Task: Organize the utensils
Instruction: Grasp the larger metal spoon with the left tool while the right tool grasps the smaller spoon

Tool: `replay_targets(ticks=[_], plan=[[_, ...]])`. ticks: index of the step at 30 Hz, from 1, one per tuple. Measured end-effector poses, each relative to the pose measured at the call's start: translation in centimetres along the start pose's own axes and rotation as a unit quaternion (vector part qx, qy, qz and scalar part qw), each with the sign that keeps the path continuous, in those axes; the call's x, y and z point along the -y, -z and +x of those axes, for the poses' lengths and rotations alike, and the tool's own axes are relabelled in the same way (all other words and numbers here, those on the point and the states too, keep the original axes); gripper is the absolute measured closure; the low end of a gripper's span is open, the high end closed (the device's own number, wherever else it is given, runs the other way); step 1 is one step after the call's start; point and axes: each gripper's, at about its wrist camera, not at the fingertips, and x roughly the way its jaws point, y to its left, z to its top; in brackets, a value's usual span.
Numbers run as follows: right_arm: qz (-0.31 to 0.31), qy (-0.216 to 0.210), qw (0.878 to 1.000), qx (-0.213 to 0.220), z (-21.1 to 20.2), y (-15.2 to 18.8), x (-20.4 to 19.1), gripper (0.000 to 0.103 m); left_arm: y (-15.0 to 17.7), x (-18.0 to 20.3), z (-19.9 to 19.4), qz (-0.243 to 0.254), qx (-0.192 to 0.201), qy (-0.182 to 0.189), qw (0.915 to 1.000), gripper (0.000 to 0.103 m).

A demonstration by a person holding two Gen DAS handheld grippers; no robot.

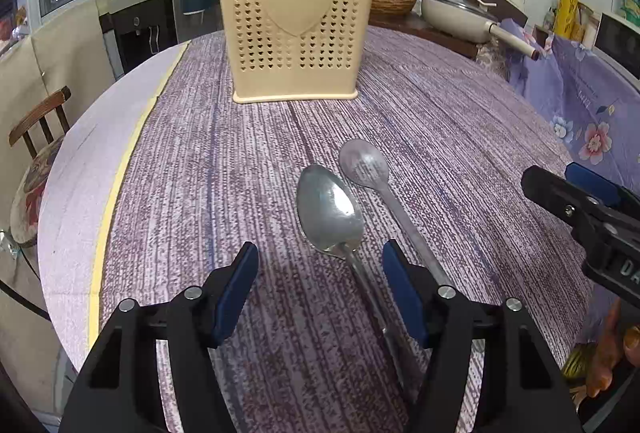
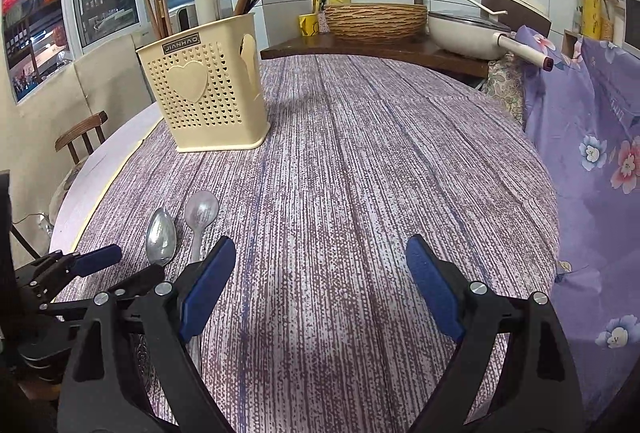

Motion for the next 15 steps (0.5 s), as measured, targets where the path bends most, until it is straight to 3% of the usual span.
replay_targets(ticks=[11,15], plan=[[0.010,-0.008,1.000,0.002,-0.4,0.2,0.4,0.017,-1.5,1.3,1.6,0.003,-0.011,-0.035,0.9993,0.049],[0.009,-0.010,1.000,-0.001,-0.3,0.3,0.4,0.017,-2.2,1.5,2.0,-0.003,-0.012,-0.039,0.9992,0.057]])
